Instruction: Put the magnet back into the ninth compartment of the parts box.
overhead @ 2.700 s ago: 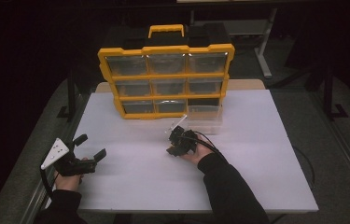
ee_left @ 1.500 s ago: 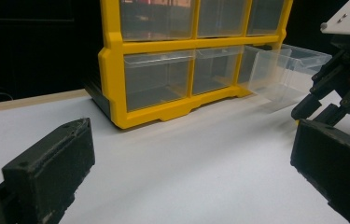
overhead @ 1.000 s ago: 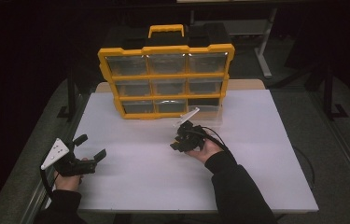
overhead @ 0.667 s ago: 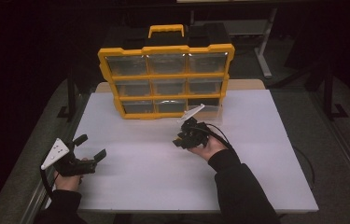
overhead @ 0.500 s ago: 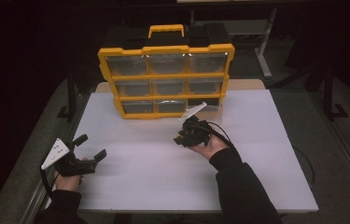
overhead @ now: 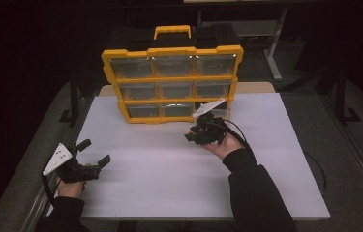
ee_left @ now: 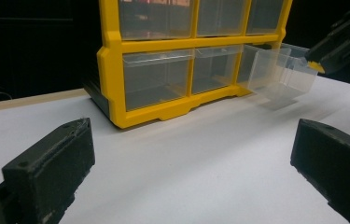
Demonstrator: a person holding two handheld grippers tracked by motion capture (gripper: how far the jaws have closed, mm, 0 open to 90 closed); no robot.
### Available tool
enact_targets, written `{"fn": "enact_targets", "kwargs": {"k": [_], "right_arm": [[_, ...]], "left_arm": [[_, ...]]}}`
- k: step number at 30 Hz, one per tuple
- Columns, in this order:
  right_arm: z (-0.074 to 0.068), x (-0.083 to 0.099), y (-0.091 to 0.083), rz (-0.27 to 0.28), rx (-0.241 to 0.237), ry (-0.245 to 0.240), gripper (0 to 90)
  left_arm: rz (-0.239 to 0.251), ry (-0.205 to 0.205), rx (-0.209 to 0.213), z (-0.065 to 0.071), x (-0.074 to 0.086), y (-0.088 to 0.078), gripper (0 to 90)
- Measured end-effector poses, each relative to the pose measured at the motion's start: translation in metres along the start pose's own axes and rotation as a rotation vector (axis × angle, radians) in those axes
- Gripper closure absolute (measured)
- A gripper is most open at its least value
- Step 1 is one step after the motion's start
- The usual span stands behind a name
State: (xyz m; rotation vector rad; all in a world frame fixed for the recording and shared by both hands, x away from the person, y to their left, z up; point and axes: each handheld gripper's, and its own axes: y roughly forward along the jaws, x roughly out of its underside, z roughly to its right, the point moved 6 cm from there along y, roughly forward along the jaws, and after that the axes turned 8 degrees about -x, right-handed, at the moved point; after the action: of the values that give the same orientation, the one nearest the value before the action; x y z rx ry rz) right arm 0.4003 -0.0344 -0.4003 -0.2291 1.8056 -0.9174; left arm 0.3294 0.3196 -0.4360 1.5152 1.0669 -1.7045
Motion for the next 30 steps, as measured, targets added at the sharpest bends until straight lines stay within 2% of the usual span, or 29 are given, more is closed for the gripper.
{"fn": "enact_targets", "kwargs": {"k": [15, 30], "right_arm": [[0.016, -0.005, -0.019, 0.033, 0.039, 0.033, 60.7], [0.043, -0.006, -0.035, 0.053, 0.091, 0.091, 60.7]], "left_arm": [[-0.001, -0.001, 0.0, 0.0, 0.0, 0.0, 0.0], [-0.001, -0.002, 0.0, 0.0, 0.0, 0.0, 0.0]]}}
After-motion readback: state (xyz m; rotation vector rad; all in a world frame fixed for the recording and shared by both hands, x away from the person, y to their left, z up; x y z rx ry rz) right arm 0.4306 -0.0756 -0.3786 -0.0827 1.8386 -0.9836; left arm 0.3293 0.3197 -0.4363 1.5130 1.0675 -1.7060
